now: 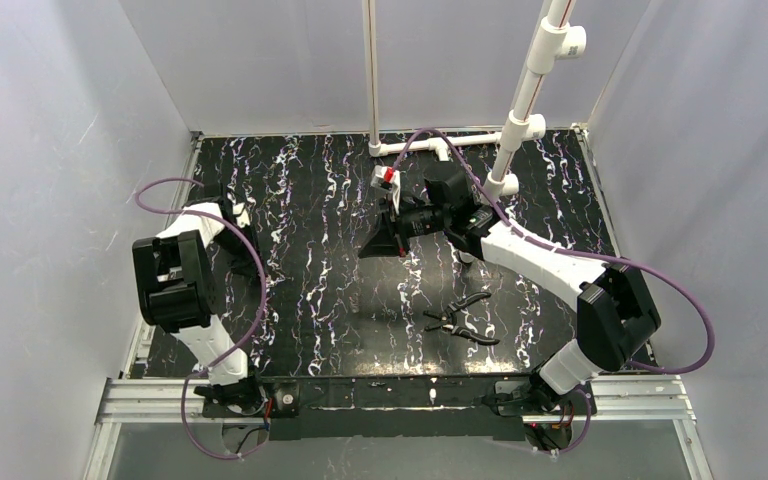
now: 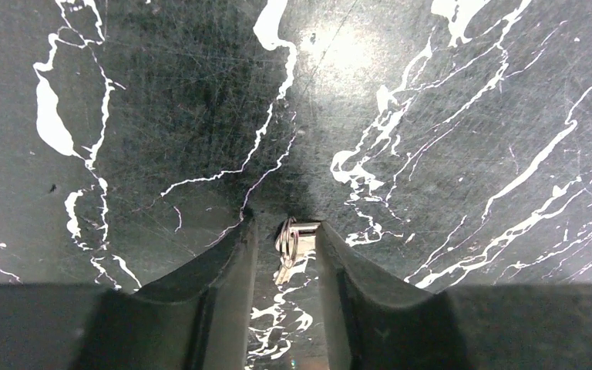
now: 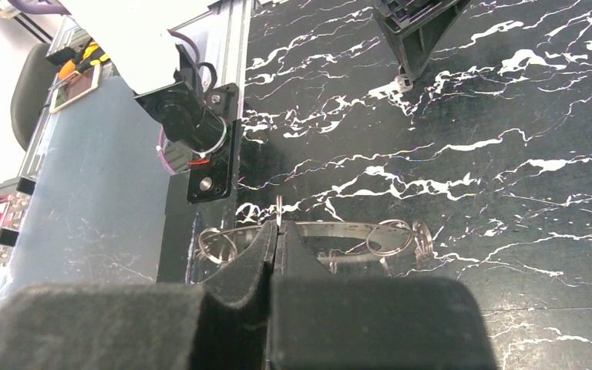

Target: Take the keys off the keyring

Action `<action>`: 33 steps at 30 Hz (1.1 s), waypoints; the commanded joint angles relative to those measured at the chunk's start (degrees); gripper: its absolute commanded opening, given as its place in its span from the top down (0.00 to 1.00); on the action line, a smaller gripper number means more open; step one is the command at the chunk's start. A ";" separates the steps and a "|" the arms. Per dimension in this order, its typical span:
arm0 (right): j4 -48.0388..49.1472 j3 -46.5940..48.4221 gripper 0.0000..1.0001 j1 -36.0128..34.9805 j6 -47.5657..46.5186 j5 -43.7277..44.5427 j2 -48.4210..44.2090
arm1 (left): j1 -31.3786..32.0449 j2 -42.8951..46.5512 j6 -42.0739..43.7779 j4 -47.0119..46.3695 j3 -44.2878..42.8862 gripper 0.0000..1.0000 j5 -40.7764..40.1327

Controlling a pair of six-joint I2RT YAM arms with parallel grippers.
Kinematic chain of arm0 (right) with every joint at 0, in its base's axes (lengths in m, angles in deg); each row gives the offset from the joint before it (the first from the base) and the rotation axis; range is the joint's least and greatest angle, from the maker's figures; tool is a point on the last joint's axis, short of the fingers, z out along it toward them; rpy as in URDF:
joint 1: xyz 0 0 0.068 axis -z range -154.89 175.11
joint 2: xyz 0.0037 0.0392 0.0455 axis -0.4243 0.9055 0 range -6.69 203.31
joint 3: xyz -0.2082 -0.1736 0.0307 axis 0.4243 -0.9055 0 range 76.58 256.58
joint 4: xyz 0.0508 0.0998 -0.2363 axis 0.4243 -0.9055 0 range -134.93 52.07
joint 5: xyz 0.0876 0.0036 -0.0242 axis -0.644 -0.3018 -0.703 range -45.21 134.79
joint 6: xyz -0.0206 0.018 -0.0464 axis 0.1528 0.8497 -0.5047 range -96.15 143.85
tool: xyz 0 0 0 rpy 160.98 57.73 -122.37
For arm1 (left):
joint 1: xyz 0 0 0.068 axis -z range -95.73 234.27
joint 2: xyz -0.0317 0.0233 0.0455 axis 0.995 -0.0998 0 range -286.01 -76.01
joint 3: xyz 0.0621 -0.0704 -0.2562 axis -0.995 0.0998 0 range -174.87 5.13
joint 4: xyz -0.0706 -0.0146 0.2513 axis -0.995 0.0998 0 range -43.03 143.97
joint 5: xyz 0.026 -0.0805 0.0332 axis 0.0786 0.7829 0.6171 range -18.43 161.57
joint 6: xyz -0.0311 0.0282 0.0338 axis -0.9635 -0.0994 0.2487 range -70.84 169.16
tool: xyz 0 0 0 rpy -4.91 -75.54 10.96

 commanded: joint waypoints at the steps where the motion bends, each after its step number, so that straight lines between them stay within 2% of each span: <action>1: 5.82 -1.20 0.99 0.10 2.34 1.07 -0.05 | -0.44 3.91 0.82 2.51 -1.78 0.63 0.98; 4: 8.74 -2.50 0.99 0.07 4.61 2.47 0.56 | -0.42 6.88 1.55 3.72 -2.92 0.55 1.17; 6: 11.18 -3.67 0.99 0.07 6.45 3.86 0.99 | -0.43 10.03 2.00 3.93 -3.22 0.41 1.77; 8: 13.65 -4.65 0.99 0.07 8.55 5.53 1.68 | -0.30 13.51 2.88 4.39 -3.38 0.31 4.71; 12: 18.70 -6.18 0.99 0.07 13.49 7.86 3.35 | 0.91 22.03 5.85 5.06 -2.51 0.29 14.36; 15: 22.12 -7.41 0.99 0.07 15.95 10.07 4.02 | 2.00 28.18 8.44 4.81 -0.93 0.24 26.78; 18: 23.79 -7.93 0.99 0.07 18.29 11.95 5.01 | 3.97 32.94 9.39 3.62 2.01 0.24 36.74; 24: 27.24 -9.17 0.99 -0.18 22.67 14.23 6.27 | 12.91 40.53 8.42 -2.71 8.20 0.25 40.14; 28: 28.42 -9.40 0.99 -0.32 23.67 14.31 6.82 | 19.04 43.38 5.95 -8.71 11.76 0.28 37.47; 33: 28.96 -9.56 0.99 -0.70 24.54 14.46 6.81 | 24.59 41.67 3.37 -11.42 12.85 0.34 30.43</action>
